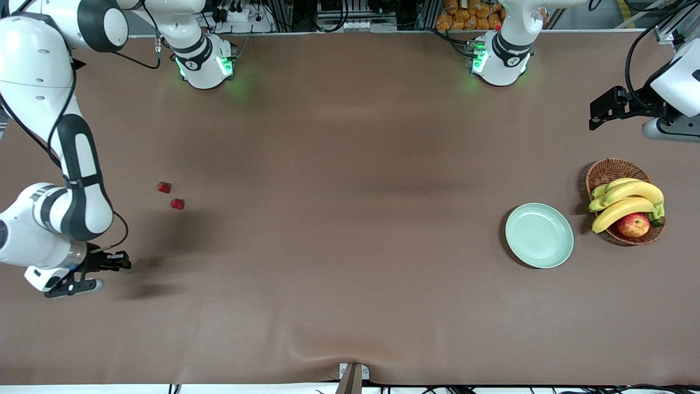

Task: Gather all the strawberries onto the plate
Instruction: 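Close the right gripper on the strawberry and lift it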

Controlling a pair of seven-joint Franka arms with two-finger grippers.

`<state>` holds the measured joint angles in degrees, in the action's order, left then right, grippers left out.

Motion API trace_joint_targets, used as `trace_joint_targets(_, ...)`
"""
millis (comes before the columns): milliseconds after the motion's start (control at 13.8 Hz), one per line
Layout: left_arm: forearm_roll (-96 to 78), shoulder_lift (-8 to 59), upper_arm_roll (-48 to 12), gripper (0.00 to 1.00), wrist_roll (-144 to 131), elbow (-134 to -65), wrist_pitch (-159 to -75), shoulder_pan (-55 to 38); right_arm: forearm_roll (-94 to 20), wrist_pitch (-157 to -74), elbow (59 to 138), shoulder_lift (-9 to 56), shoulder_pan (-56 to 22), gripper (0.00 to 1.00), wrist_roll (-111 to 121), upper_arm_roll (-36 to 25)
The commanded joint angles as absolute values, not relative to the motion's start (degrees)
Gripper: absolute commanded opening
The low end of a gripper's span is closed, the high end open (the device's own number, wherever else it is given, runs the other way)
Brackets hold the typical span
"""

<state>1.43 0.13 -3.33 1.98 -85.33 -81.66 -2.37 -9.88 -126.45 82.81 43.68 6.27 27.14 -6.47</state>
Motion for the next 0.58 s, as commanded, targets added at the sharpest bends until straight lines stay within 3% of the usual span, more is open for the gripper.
trace_joint_targets(0,1.23,0.0,-3.43,1.0,2.02,-85.17,-81.3,-2.2,-10.46,-124.02,81.65,42.81,5.54,0.0,22.18,-5.02)
trace_joint_targets(362,1.23,0.44,-3.34,1.0,2.02,-85.17,-81.39,-1.67,-10.46,-110.76,75.95,40.61,0.45,0.0,5.93,-4.22)
trace_joint_targets(507,1.23,1.14,-3.34,1.0,2.02,-85.17,-81.3,-1.32,-10.46,-109.78,75.59,39.64,-2.62,0.0,-0.85,-4.13)
